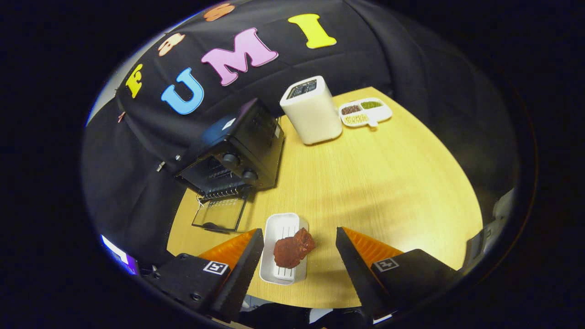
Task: Open the toaster oven, put the food inside, and close the toaster oven door.
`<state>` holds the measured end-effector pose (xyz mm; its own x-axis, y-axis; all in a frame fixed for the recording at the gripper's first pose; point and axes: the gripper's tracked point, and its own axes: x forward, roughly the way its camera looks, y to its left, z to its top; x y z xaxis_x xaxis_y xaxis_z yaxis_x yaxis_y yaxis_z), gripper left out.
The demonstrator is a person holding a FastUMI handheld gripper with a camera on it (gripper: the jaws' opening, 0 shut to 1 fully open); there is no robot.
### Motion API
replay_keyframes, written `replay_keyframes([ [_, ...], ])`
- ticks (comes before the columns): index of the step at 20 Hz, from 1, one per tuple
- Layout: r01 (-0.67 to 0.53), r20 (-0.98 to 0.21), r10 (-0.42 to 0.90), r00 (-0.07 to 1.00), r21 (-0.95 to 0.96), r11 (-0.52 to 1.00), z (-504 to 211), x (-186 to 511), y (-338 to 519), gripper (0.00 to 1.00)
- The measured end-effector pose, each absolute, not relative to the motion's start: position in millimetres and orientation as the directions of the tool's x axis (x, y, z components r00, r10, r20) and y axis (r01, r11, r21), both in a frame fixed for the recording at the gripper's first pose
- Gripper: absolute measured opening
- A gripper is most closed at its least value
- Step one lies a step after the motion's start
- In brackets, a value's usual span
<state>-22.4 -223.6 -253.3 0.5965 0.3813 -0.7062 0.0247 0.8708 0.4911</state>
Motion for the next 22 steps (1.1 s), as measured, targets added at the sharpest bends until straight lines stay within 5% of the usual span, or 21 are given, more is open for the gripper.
replay_keyframes([
  [4, 0.081, -0.720, 0.447, 0.531, 0.568, 0.819, -278.4, -23.4, -208.0, 0.96],
  [7, 0.104, -0.712, 0.491, 0.502, 0.613, 0.783, -284.5, -26.3, -199.7, 0.73],
  [9, 0.115, -0.704, 0.514, 0.490, 0.637, 0.762, -286.1, -27.3, -198.9, 0.45],
  [11, 0.120, -0.707, 0.525, 0.475, 0.642, 0.757, -291.2, -26.6, -202.1, 0.44],
  [14, 0.136, -0.716, 0.548, 0.432, 0.652, 0.746, -292.5, -30.9, -206.1, 0.21],
  [22, 0.106, -0.699, 0.599, 0.391, 0.680, 0.725, -288.8, -31.9, -205.6, 0.16],
])
